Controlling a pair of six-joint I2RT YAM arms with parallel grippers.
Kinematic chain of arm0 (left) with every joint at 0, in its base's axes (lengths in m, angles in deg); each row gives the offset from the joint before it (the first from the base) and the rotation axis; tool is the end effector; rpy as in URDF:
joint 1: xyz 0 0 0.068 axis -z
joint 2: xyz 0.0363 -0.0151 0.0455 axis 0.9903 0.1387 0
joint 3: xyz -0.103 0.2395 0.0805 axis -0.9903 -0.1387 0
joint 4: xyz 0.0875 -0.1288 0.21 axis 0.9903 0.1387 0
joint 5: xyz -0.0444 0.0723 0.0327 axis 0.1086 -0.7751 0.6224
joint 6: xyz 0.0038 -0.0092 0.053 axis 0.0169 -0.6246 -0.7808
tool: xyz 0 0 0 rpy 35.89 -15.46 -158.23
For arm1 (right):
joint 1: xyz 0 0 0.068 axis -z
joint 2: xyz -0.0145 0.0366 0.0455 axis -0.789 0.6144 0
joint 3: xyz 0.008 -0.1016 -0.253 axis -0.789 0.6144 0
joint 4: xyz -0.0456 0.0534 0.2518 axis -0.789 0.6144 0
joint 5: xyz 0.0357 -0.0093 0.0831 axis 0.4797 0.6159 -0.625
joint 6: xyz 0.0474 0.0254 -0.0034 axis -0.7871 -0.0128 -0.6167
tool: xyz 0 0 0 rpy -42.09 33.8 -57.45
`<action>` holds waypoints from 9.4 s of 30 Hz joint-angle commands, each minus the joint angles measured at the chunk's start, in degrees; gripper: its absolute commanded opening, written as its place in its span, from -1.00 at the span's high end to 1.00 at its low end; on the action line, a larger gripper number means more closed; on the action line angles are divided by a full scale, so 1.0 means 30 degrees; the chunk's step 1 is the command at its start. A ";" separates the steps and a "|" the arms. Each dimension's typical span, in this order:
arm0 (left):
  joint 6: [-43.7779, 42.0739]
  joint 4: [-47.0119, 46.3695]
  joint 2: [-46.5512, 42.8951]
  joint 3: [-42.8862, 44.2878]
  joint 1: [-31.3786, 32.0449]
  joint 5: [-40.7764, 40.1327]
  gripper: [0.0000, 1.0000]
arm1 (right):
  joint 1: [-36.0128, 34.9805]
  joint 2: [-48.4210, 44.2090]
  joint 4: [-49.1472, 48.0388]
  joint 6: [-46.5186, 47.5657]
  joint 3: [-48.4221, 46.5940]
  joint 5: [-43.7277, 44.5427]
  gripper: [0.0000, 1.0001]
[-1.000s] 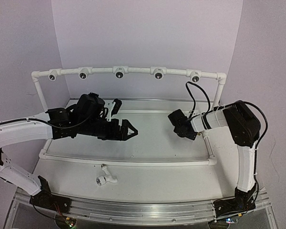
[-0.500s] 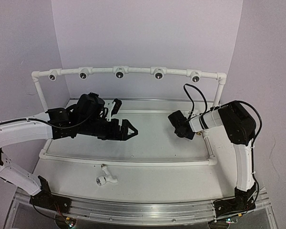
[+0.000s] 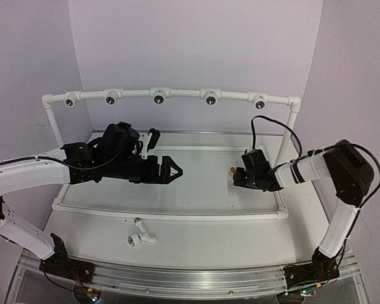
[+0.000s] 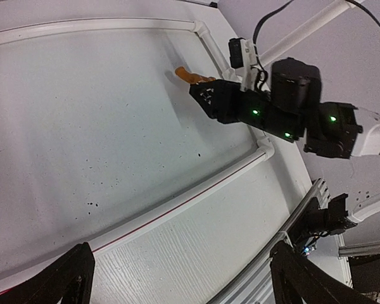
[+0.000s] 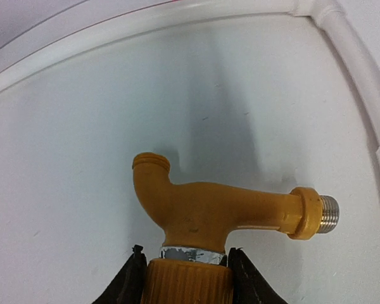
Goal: Install the water faucets
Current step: Pick up the water faucet from the center of the board, then pass from the right arm to the left, then pass from the left arm to the right, then hold the pipeline at the center of the board.
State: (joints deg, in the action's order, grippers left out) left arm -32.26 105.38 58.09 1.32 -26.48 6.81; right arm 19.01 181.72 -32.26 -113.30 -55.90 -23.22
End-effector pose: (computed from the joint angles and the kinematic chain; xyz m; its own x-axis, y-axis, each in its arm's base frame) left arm 0.1675 -0.2474 0.3070 -0.7642 0.0389 -0.6438 0.4807 0.7000 -0.5282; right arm 0.3224 0.1994 0.1325 -0.6743 0.1523 -0.7226 -0.0309 0.9718 0.2336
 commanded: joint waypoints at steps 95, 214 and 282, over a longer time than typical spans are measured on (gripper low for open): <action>-0.6602 -0.4917 0.2940 0.3800 0.0540 0.8735 1.00 | -0.3778 -1.5102 1.0928 0.3306 -0.3222 -1.6321 -0.74; -0.9705 -0.0464 1.2085 0.6176 0.3182 0.1877 -0.75 | -0.5386 -1.3842 1.8870 1.7903 -1.0751 0.4860 1.00; -1.4506 -0.1005 1.7456 0.6780 0.3655 -0.0732 1.00 | -0.5667 -1.3482 -0.2692 3.8241 -0.1108 0.9013 1.00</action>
State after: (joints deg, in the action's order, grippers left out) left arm -80.49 102.40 105.79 23.88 -16.16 4.85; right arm 1.01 140.98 -38.62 3.14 -56.38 3.46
